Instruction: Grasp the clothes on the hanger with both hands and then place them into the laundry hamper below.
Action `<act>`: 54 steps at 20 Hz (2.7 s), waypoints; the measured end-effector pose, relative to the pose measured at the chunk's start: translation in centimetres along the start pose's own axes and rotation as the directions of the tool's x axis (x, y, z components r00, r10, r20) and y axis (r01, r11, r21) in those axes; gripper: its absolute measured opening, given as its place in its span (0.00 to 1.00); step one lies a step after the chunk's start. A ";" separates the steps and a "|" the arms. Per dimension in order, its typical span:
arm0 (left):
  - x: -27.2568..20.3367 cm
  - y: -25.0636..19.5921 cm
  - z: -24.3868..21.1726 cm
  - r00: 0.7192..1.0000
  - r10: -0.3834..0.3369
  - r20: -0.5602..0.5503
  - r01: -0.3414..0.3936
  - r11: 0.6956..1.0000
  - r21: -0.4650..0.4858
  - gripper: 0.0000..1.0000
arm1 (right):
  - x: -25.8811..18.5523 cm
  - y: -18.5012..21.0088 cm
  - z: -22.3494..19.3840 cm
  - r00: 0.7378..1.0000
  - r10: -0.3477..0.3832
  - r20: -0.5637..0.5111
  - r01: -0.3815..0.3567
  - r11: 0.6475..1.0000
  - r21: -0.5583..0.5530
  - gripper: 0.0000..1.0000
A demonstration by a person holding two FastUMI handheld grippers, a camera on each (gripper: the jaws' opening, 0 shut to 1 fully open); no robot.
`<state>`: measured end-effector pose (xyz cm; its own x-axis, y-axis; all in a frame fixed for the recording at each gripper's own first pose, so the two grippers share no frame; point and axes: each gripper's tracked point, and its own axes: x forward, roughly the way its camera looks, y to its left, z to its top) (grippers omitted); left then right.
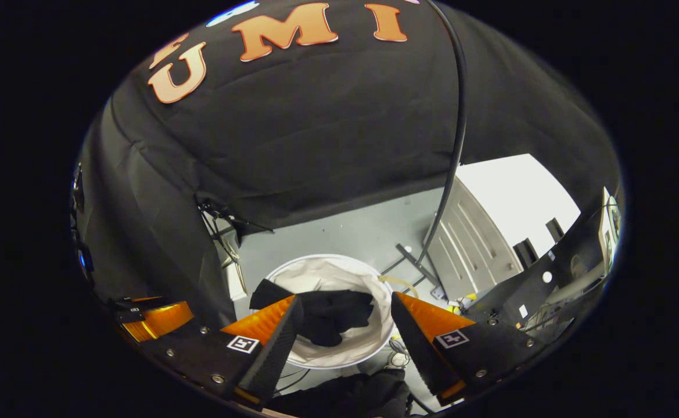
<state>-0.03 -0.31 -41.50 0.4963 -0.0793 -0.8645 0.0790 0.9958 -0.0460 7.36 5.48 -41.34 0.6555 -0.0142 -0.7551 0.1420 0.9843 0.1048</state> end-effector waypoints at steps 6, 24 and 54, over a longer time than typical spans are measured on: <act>-3.4 0.6 5.2 0.988 0.042 0.145 -0.046 0.999 0.025 0.99 | -4.7 -1.2 4.5 0.991 -0.027 0.129 0.027 1.000 0.005 0.94; -20.3 -5.3 18.4 0.771 0.152 0.619 -0.152 0.987 -0.053 1.00 | -22.8 -13.2 15.9 0.892 -0.046 0.449 0.053 0.999 -0.003 0.94; -37.1 -6.3 19.5 0.475 0.346 0.809 -0.256 0.934 -0.249 0.94 | -38.3 -15.9 23.6 0.681 0.191 0.707 -0.065 0.977 -0.202 1.00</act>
<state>-2.04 -4.50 0.63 0.9626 0.2701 -0.0217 -0.2686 0.9617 0.0537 -2.48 -13.75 1.23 0.9978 0.0543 -0.0368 -0.0535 0.9983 0.0209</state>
